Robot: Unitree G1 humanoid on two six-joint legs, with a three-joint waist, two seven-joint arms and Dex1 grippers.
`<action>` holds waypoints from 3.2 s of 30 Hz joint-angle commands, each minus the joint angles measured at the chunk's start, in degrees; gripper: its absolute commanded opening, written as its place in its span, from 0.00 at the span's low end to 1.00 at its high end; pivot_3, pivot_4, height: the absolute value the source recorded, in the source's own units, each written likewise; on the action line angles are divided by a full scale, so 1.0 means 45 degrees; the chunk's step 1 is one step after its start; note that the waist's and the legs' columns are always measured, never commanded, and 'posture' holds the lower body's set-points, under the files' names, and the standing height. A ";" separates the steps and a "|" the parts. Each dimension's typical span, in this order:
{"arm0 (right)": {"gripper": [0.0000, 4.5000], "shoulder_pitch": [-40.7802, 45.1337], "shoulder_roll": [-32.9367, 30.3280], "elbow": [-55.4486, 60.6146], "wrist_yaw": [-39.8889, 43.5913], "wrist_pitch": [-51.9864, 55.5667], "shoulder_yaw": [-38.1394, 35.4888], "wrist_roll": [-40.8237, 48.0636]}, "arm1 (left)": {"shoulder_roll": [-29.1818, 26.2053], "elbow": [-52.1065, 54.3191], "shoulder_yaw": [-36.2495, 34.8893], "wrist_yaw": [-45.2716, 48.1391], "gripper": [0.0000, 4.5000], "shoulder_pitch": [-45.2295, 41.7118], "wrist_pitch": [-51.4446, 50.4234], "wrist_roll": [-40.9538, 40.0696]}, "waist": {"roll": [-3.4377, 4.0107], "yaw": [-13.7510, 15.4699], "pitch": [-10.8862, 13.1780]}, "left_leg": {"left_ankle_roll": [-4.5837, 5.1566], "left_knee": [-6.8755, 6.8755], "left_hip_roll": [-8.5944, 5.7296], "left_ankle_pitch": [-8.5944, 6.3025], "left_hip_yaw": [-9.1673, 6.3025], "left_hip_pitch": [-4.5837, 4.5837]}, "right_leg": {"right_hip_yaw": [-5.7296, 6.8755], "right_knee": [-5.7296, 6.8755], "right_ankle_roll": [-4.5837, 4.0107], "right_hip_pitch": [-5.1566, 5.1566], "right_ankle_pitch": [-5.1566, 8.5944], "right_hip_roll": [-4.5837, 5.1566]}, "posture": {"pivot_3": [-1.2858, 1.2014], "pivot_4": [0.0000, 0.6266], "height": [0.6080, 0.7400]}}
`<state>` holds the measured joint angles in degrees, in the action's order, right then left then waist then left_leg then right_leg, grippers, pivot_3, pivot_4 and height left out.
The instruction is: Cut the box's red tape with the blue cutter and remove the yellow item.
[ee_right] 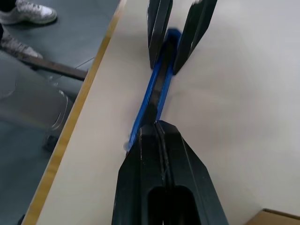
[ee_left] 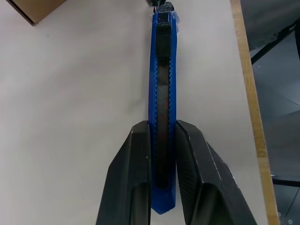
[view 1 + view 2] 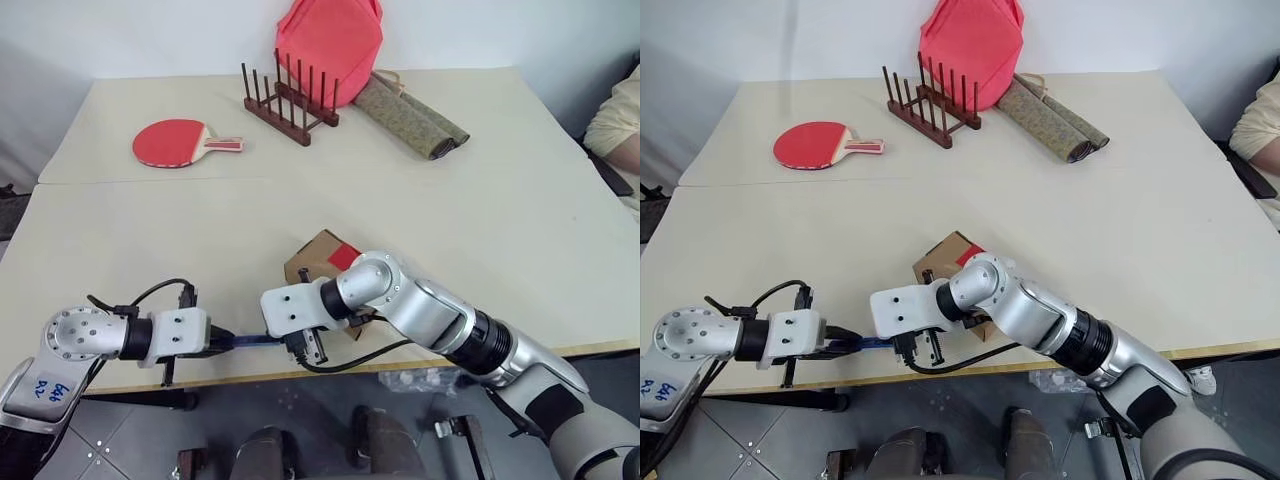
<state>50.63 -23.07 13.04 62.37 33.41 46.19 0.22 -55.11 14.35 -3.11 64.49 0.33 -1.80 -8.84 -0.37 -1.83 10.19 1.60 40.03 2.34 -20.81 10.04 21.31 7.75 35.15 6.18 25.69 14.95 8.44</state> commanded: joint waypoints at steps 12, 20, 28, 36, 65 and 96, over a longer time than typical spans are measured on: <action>0.00 -0.0055 0.0707 -0.1299 0.0626 -0.2018 0.0574 -0.1482 | -0.0032 0.0332 0.0021 0.0007 0.09 0.0364 0.0031 -0.0021 | 0.0000 -0.0010 0.0000 | -0.0003 0.0002 0.0006 -0.0001 0.0009 -0.0019 | 0.0001 0.0032 -0.0016 -0.0001 0.0009 -0.0002 | 0.52 0.24 1.00; 0.00 -0.0180 0.1613 -0.1857 0.0563 -0.2348 0.0570 -0.1690 | 0.0031 0.0502 0.0050 -0.0176 0.09 0.0449 -0.0011 -0.0023 | 0.0001 -0.0024 0.0000 | -0.0006 0.0004 0.0054 -0.0003 0.0011 -0.0028 | 0.0003 0.0049 -0.0024 0.0000 0.0013 -0.0004 | 0.52 0.24 1.00; 0.00 -0.0022 0.1234 -0.0684 0.1112 -0.2037 -0.0322 -0.1393 | -0.0008 0.0549 0.0042 -0.0205 0.09 0.0681 0.0071 -0.0035 | 0.0001 0.0005 0.0000 | -0.0018 0.0007 0.0060 -0.0009 0.0013 -0.0028 | 0.0011 0.0059 -0.0029 0.0003 0.0016 -0.0006 | 0.52 0.24 1.00; 0.00 -0.0153 0.0859 -0.0256 0.1299 -0.1837 -0.0619 -0.1496 | -0.0003 0.0431 0.0109 -0.0206 0.09 0.0619 0.0150 0.0025 | 0.0001 -0.0002 -0.0001 | -0.0031 0.0006 0.0059 -0.0020 0.0013 -0.0035 | 0.0028 0.0063 -0.0041 0.0003 0.0023 -0.0024 | 0.52 0.24 1.00; 0.00 -0.0202 0.3301 -0.3235 0.0437 -0.2919 -0.0477 -0.1854 | 0.0193 0.0564 0.0327 -0.0332 0.09 0.0251 -0.0289 0.0010 | 0.0002 -0.0006 -0.0001 | -0.0042 0.0011 0.0061 -0.0018 0.0023 -0.0047 | 0.0023 0.0081 -0.0056 0.0002 0.0031 -0.0040 | 0.52 0.24 1.00; 0.99 0.5018 0.0993 -0.2834 -0.3301 1.1617 -1.1085 0.5773 | 0.3793 -0.2764 -0.2275 -0.3118 0.09 -0.3974 0.4849 -0.1171 | -0.0008 -0.0030 -0.0005 | -0.0044 0.0002 0.0058 -0.0031 0.0018 -0.0004 | 0.0085 0.0098 -0.0048 0.0039 0.0025 -0.0024 | 0.52 0.24 1.00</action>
<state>71.71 -18.99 -0.16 49.43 82.88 -1.52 24.84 -38.44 2.20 -13.54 51.81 -16.81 17.84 -14.91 -0.40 -1.97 10.17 1.40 40.04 2.61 -20.96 10.12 21.30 8.15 35.57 5.97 25.86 15.06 8.31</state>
